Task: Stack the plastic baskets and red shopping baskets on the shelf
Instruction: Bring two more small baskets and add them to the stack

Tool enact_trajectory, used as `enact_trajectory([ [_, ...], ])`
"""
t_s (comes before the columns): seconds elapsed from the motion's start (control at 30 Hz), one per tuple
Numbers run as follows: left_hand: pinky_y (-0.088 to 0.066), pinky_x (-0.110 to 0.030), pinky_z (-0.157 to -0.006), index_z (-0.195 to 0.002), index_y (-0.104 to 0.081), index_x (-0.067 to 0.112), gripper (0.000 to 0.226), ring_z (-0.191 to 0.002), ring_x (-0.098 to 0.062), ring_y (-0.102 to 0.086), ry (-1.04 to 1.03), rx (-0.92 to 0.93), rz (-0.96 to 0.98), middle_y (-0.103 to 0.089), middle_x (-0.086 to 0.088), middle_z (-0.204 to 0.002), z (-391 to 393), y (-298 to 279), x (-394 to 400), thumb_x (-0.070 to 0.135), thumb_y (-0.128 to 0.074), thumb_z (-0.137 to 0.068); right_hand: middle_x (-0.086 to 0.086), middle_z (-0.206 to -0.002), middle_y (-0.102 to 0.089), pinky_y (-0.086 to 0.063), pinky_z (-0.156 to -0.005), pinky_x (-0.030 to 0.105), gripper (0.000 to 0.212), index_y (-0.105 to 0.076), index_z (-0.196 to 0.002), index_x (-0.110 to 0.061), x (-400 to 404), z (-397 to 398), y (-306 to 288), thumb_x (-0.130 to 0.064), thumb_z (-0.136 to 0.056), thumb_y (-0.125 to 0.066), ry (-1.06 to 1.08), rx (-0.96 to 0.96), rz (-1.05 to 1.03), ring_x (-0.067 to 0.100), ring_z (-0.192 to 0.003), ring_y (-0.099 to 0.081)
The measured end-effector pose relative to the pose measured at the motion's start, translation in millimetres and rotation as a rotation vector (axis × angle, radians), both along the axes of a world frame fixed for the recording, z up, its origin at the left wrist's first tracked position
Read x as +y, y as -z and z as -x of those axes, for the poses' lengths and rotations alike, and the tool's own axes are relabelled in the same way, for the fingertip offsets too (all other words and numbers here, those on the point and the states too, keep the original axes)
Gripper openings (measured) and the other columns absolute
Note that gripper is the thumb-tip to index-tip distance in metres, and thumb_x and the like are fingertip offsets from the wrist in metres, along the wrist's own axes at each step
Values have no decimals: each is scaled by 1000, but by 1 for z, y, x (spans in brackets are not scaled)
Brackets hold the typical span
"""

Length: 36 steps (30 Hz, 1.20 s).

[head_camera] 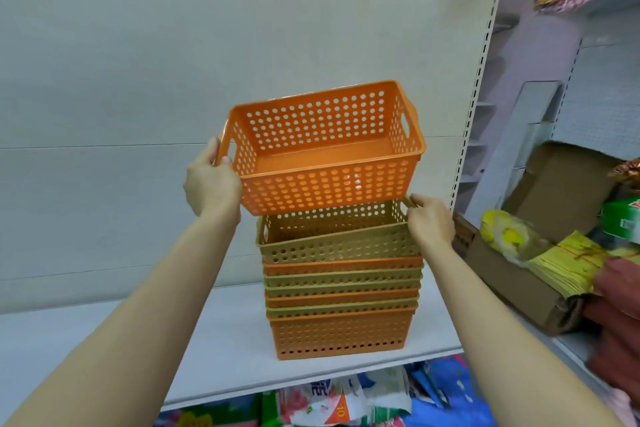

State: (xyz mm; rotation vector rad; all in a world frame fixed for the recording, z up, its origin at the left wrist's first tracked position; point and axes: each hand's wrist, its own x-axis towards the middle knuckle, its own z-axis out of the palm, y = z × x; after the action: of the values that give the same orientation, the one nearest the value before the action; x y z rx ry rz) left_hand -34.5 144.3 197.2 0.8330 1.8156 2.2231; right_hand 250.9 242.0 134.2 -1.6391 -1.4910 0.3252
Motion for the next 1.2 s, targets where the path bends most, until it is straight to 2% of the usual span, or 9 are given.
enact_trajectory([
  [0.17,-51,-32,-95,-139,-55,37,41,-113,-21,-64,-52,89,124,-64,8,-134,-18,7,7,23,-49,-101,7,-119,-68,-51,-80,41,35,-63,-128,-20,3,-9,44,-26,-97,-47,-64,157,87,31,-101,-63],
  [0.3,-52,-45,-98,-139,-54,39,41,-115,-27,-63,-35,104,208,-63,3,-135,-33,26,15,26,-46,-101,6,-94,-66,-46,-82,39,46,-69,-105,-13,-6,-15,41,-43,-103,-33,-162,327,3,25,-92,-57],
  [0.43,-51,-45,-98,-142,-50,40,41,-115,-30,-62,-10,199,356,-62,1,-136,-40,37,21,34,-43,-102,-12,-125,-61,-44,-97,31,55,-52,-135,-24,-26,-14,13,-59,-99,-30,-395,713,-217,4,-114,-56],
  [0.63,-56,-34,-75,-132,-41,44,51,-91,-6,-63,455,265,320,-61,21,-108,-36,57,-12,62,-58,-88,-23,-99,-53,-44,-72,22,38,-42,-137,-23,-27,-12,12,-38,-104,-31,-354,467,-205,0,-94,-56],
  [0.7,-58,-33,-76,-135,-35,43,78,-99,-5,-64,540,309,324,-61,19,-117,-41,68,-24,67,-73,-71,-19,-104,-56,-43,-72,20,39,-44,-138,-21,-26,-12,20,-37,-105,-32,-317,428,-228,4,-96,-57],
  [0.8,-59,-42,-85,-143,-32,38,103,-105,-14,-64,435,386,337,-60,14,-126,-45,73,-35,71,-78,-56,-12,-119,-59,-48,-85,29,43,-46,-140,-24,-33,-15,23,-42,-102,-38,-294,372,-280,7,-104,-57],
  [0.87,-56,-35,-83,-147,-34,31,104,-100,-14,-61,363,446,348,-57,15,-119,-46,68,-36,66,-74,-58,-19,-101,-63,-50,-79,32,40,-54,-133,-24,-39,-19,15,-44,-100,-41,-291,319,-328,4,-93,-61],
  [1.07,-44,-26,-76,-133,-54,29,69,-92,-10,-59,227,492,413,-62,17,-100,-46,74,-20,61,-72,-75,-5,-80,-63,-35,-63,31,48,-68,-113,-18,-16,-18,27,-51,-98,-37,-196,122,-299,19,-77,-58],
  [1.2,-37,-25,-77,-141,-47,28,70,-88,-7,-52,204,429,335,-50,27,-93,-50,100,-17,50,-73,-80,-1,-108,-69,-39,-76,28,49,-62,-125,-17,-14,-11,57,-49,-100,-36,-189,237,-303,17,-100,-61],
])
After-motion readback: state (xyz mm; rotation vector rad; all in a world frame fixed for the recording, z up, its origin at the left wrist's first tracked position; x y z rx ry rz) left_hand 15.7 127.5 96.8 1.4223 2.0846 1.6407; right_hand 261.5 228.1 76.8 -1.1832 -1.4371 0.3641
